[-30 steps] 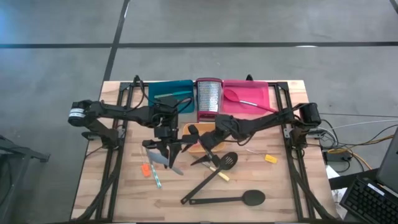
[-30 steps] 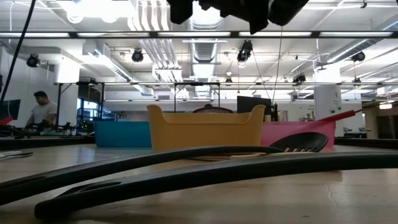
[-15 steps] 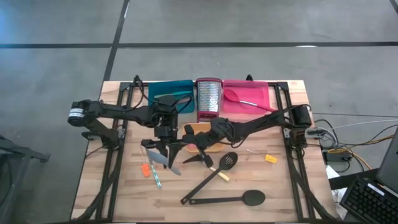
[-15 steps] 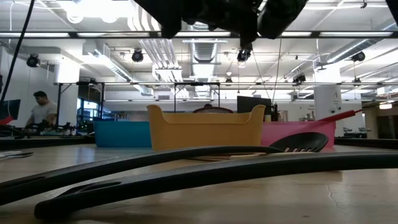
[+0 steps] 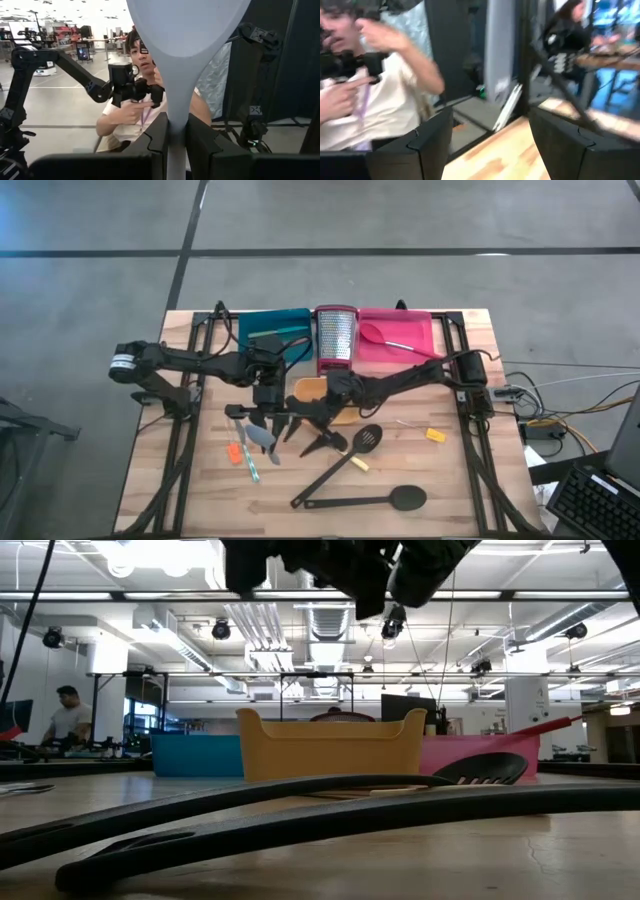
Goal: Pick & Place Kitchen Items
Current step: Put the gray serving spoon into the pink bin
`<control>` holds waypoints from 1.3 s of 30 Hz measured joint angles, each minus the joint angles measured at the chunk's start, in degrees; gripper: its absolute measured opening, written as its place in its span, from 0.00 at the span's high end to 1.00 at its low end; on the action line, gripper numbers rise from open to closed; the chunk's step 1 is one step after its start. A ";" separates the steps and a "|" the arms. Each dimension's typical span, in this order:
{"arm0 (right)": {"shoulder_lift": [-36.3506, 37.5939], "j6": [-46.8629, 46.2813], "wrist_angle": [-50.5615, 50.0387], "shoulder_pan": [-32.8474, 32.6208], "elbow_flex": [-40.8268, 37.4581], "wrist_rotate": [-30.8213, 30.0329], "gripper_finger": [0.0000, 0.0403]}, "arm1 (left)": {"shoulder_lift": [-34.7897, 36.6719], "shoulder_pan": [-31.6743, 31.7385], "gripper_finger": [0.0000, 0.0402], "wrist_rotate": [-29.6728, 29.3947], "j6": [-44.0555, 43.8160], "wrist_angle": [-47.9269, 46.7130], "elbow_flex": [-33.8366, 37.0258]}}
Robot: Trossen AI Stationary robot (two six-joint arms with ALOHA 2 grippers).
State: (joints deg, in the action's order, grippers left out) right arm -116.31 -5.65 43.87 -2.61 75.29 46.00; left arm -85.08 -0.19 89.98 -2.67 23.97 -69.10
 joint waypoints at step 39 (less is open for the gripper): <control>0.06 -1.23 -2.09 4.24 0.54 -0.92 0.38 | -0.20 -2.86 0.90 -0.02 8.81 0.00 2.60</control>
State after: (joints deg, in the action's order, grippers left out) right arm -116.25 -6.88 41.78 1.63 75.83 45.08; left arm -85.27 -3.05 89.97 6.14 23.97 -66.51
